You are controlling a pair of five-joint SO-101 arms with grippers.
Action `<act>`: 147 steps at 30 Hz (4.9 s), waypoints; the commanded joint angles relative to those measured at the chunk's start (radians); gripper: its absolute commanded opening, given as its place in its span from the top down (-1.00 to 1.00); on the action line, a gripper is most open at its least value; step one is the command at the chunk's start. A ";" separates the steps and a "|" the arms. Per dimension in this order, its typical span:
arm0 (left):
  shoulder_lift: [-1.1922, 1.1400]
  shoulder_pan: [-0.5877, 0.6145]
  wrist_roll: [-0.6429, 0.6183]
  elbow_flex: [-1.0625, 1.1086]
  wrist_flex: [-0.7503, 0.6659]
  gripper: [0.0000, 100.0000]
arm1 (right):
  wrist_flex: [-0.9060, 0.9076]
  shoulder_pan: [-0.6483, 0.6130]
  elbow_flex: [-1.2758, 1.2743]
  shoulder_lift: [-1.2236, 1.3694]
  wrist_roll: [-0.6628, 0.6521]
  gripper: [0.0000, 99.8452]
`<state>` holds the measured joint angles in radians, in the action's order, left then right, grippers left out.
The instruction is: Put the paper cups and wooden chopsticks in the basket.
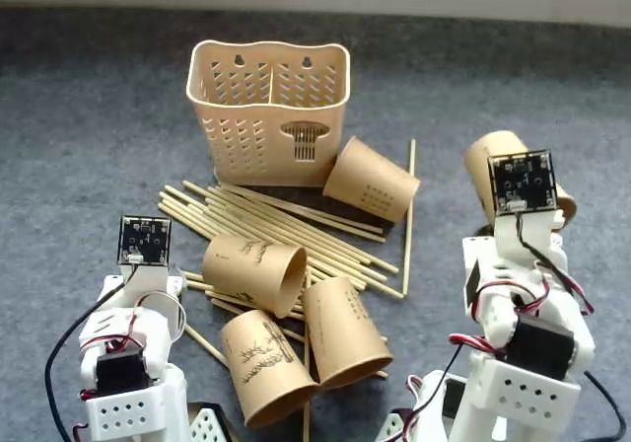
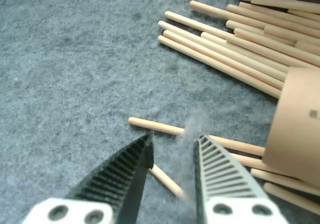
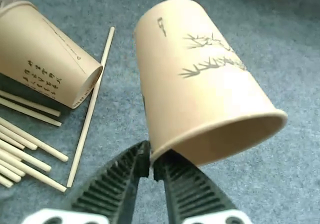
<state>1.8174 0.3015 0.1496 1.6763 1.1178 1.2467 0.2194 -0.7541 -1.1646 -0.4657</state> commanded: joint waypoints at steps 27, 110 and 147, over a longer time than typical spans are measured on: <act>0.007 0.010 0.008 0.019 -0.015 0.73 | 0.162 -0.432 0.601 0.314 -0.232 0.99; 0.005 0.010 0.008 0.019 -0.015 0.73 | -0.335 -0.822 0.631 0.487 0.068 0.88; 0.005 0.010 0.008 0.019 -0.014 0.73 | -0.969 -0.740 0.417 0.886 0.377 0.99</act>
<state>1.8174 0.3015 0.1496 1.6763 1.1178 0.3092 -0.5478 -0.3429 -0.2746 -0.1189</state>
